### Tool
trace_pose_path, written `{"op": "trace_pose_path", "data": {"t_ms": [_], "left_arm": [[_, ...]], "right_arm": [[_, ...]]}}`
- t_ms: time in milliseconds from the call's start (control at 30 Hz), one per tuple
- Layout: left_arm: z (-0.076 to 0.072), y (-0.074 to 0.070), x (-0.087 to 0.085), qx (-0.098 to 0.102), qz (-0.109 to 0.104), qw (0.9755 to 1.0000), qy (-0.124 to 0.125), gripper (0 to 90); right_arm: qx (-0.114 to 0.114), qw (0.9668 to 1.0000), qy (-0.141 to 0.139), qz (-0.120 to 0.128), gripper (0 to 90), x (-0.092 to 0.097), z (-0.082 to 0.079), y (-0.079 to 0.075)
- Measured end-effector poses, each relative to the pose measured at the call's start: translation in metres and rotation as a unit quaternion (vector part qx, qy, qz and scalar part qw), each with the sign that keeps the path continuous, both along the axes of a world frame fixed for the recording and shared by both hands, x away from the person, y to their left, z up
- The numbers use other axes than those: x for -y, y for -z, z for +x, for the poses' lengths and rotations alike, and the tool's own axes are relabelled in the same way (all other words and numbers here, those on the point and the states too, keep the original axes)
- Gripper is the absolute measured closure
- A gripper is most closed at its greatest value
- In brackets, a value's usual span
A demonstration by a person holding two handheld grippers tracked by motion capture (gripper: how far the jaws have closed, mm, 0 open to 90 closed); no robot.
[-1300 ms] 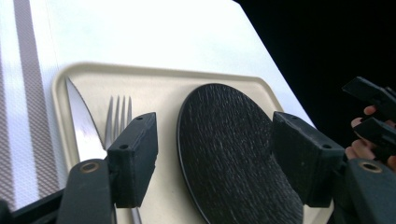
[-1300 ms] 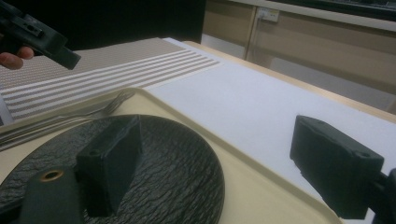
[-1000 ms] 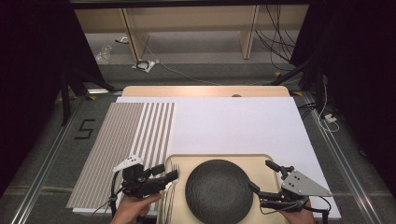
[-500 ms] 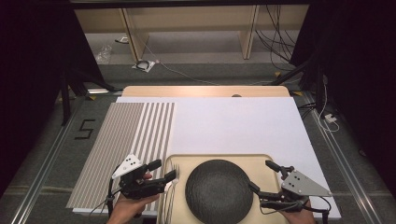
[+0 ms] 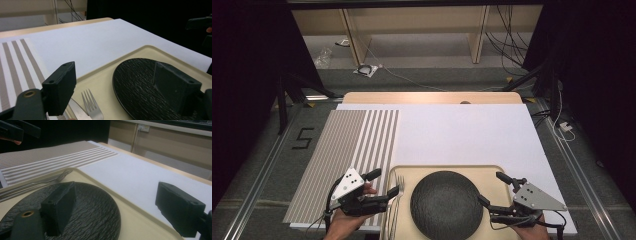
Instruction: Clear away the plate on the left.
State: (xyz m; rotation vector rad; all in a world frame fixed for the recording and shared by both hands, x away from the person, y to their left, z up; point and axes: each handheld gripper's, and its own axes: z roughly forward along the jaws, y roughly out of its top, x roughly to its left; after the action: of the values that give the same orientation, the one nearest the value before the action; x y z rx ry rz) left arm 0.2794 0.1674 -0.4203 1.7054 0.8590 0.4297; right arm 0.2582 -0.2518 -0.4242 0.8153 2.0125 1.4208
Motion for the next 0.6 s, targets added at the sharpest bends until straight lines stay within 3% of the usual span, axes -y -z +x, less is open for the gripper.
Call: {"op": "trace_pose_path", "data": {"t_ms": [100,600], "left_arm": [[-0.0002,0.0008,-0.0011,0.010,0.001,0.9999,-0.004,16.3],[-0.0013,0.0006,-0.0029,0.017,-0.005,0.9998,-0.004,15.7]], "right_arm": [[0.000,1.0000,0.000,0.000,17.8,-0.0001,0.0000,0.0000],[0.000,1.0000,0.000,-0.001,17.8,0.0002,0.0000,0.0000]]}}
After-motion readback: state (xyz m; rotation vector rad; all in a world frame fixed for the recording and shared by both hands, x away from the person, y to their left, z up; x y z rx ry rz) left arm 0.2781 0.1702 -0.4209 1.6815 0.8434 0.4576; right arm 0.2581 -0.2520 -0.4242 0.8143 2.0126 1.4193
